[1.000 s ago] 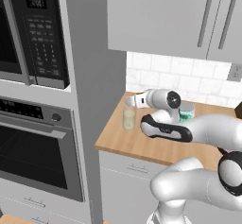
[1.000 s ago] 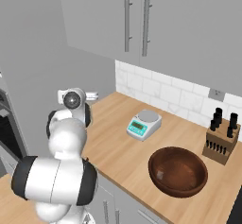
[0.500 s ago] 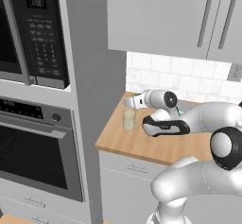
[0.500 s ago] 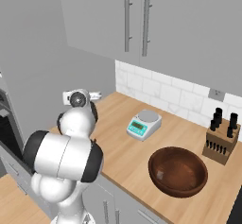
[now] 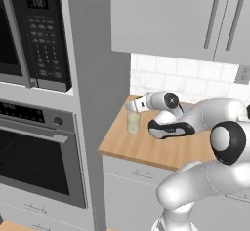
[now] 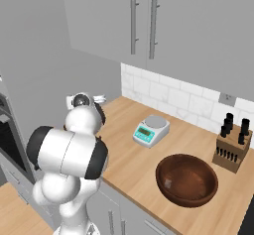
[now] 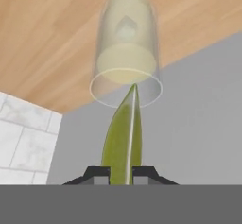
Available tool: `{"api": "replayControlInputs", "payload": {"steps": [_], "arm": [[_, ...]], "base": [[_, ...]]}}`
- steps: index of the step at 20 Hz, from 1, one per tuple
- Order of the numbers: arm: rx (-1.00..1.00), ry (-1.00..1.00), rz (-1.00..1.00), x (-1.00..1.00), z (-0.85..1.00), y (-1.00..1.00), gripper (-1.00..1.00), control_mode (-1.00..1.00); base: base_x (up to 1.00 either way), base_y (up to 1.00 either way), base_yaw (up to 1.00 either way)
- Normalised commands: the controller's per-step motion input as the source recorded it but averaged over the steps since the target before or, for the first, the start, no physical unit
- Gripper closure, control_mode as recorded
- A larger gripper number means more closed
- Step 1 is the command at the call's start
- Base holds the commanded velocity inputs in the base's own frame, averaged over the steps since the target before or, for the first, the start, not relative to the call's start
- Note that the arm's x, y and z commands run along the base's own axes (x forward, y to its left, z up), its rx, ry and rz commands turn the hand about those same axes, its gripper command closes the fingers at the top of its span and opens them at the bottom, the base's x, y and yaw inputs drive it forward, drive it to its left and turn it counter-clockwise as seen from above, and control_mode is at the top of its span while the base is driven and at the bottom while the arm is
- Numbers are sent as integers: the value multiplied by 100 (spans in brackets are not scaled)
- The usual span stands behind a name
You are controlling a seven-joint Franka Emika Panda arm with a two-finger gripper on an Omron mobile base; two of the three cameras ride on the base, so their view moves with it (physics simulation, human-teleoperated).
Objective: Grab a lemon wedge from the fridge and one ice cube from the ice bowl, and put them in the glass of lemonade.
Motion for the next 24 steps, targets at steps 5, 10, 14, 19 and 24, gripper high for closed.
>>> {"api": "replayControlInputs", "payload": {"steps": [5, 10, 14, 19, 24], "arm": [[-7, 4, 0, 17, -17, 9, 100, -100], [-7, 1, 0, 13, -24, 0, 100, -100], [-8, 0, 0, 29, -29, 1, 100, -100], [-7, 0, 0, 40, -22, 8, 100, -100], [-7, 0, 0, 41, -37, 15, 100, -100]], "base": [[0, 0, 0], [0, 0, 0], [0, 0, 0], [0, 0, 0], [0, 0, 0]]}}
